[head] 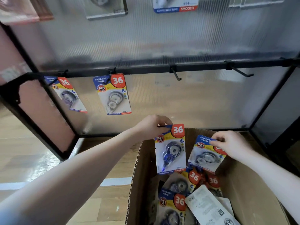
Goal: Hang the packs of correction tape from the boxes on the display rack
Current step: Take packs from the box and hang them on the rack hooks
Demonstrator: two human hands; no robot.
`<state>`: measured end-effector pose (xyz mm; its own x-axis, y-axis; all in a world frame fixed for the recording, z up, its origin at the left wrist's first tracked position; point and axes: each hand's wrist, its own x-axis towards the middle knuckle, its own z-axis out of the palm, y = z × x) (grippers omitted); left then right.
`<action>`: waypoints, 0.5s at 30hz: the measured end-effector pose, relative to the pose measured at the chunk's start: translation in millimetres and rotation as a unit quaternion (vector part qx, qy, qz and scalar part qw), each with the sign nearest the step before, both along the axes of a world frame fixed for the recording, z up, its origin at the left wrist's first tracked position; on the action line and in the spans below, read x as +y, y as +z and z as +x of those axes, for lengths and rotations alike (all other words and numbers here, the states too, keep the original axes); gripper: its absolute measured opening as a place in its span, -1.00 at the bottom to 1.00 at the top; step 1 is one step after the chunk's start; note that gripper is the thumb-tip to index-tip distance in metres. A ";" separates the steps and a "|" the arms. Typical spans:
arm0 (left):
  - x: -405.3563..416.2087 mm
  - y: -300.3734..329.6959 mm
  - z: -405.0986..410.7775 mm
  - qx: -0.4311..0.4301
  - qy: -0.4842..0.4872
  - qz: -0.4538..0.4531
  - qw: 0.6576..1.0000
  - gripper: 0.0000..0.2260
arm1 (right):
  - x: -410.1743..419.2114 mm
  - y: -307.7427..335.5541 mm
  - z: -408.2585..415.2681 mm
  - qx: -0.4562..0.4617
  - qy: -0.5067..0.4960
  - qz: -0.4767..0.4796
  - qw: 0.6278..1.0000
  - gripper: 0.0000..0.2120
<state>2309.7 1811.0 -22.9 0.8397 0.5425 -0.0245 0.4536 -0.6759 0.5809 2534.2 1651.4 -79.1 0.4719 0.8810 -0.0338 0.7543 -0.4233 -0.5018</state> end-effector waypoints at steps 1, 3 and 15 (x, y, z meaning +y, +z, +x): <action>-0.9 2.1 -1.6 0.003 -0.002 0.009 1.000 -0.79 | -0.8 2.0 -1.3 -0.003 0.002 -0.001 1.000 -0.85; -1.7 3.6 -3.5 0.009 -0.002 0.025 1.000 -0.79 | -2.5 4.8 -4.5 -0.010 0.007 -0.004 1.000 -0.87; -6.2 18.1 -22.0 -0.034 -0.003 0.081 0.996 -0.83 | 8.4 30.1 -17.4 -0.027 0.016 0.005 0.999 -0.90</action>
<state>2287.7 1804.8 -4.9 0.8396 0.5297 0.1205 0.4121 -0.7656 0.4940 2516.8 1659.8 -49.0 0.4444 0.8958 -0.0001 0.7933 -0.3935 -0.4645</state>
